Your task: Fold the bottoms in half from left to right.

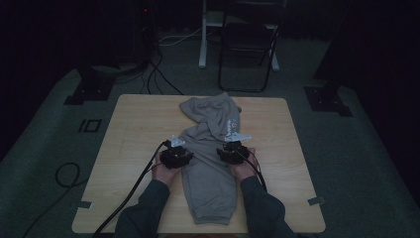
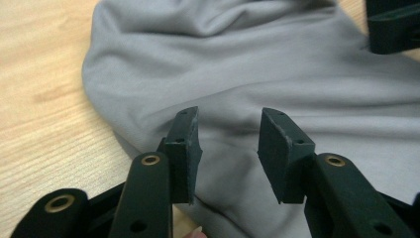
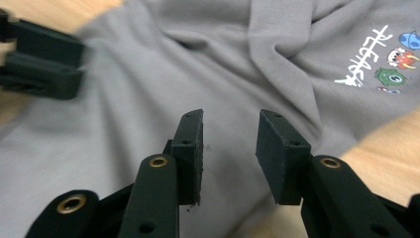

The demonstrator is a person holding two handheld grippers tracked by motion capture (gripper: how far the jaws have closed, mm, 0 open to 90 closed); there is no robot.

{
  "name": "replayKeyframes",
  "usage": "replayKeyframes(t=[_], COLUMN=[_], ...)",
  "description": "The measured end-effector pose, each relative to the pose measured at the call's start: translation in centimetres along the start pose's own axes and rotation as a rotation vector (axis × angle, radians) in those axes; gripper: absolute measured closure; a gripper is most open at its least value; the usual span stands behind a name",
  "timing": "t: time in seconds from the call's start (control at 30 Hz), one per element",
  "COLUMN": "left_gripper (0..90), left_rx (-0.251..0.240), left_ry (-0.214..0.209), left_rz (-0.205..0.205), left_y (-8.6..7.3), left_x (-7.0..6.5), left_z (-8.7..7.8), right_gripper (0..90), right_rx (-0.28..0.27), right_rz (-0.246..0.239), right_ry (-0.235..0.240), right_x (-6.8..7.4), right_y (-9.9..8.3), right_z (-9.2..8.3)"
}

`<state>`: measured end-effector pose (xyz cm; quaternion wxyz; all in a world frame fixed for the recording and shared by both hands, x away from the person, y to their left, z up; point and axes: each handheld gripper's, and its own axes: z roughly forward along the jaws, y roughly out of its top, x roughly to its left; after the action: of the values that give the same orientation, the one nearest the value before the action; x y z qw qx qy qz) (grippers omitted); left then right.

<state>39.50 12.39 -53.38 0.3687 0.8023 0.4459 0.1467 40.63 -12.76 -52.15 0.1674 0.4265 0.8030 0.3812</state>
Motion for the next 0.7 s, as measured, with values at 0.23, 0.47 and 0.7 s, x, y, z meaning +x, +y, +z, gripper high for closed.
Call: replayKeyframes(t=[0.23, 0.47, 0.7], left_gripper=[60.9, 61.3, 61.4], left_rx=[0.025, 0.027, 0.041], left_ry=[-0.01, -0.089, -0.16], left_rz=[0.059, 0.129, 0.187], left_y=[-0.9, -3.7, -4.7], left_x=[-1.1, -4.2, -6.1], left_z=[-0.2, -2.5, -4.3], right_gripper=[69.0, 70.2, 69.0], right_rx=[0.063, 0.077, 0.149], right_rz=[-0.012, -0.035, -0.085], right_ry=[-0.03, 0.018, 0.072], right_x=[-0.4, 0.1, 1.3], right_y=[-1.2, -4.0, -5.7], right_z=[1.3, -2.1, -4.8])
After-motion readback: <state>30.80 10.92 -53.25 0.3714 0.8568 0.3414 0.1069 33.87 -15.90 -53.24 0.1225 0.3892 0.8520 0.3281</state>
